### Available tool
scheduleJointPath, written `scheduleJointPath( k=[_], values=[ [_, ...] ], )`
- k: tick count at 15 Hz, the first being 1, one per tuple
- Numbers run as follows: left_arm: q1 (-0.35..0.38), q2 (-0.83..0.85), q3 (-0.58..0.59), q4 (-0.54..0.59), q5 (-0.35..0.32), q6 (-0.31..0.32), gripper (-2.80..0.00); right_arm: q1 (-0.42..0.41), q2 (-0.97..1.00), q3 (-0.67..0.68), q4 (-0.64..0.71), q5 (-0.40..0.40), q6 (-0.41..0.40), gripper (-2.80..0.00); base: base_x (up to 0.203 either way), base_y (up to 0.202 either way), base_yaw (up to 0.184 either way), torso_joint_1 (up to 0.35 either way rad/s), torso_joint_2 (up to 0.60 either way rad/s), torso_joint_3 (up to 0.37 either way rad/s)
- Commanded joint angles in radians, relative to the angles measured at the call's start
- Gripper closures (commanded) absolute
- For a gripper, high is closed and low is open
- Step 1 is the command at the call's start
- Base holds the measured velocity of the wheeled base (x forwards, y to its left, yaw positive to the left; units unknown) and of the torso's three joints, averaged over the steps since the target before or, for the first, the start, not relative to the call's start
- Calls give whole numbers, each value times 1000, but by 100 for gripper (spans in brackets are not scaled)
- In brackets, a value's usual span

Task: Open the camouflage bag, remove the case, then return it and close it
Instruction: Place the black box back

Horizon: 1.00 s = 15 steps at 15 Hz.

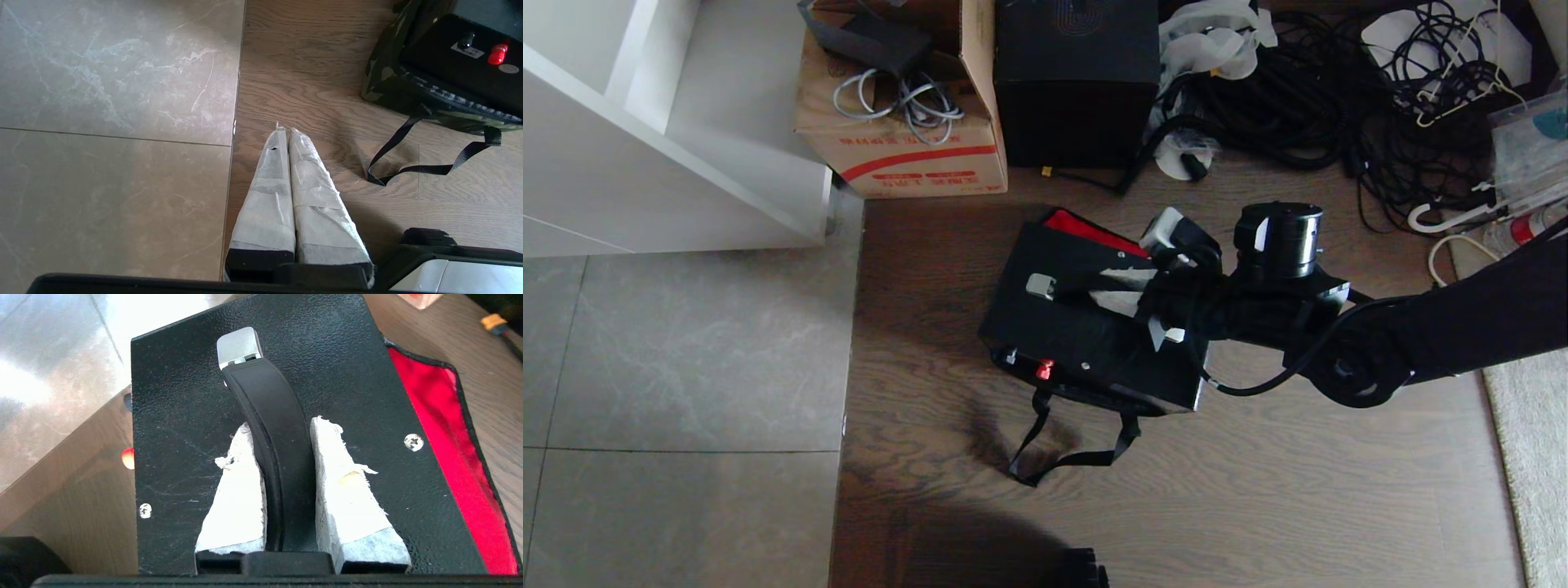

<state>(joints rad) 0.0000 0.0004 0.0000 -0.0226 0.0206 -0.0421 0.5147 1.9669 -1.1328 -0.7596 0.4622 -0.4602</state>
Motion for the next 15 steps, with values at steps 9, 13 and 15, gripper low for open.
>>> scheduleJointPath(
  k=[9, 13, 15],
  values=[
    [0, 0, 9, 0, 1, -1, 0, -12, 79, 1, -64, 38, -2, 0, 0, 0, 0, 0, 0, 0],
    [0, 0, 9, 0, 1, -1, 0, -25, 116, 4, -77, 62, 9, 0, 0, 0, 0, 0, 0, 0],
    [0, 0, 9, 0, 1, -1, 0, -32, 128, -19, -77, 71, 49, 0, 0, 0, 0, 0, 0, 0]
  ],
)
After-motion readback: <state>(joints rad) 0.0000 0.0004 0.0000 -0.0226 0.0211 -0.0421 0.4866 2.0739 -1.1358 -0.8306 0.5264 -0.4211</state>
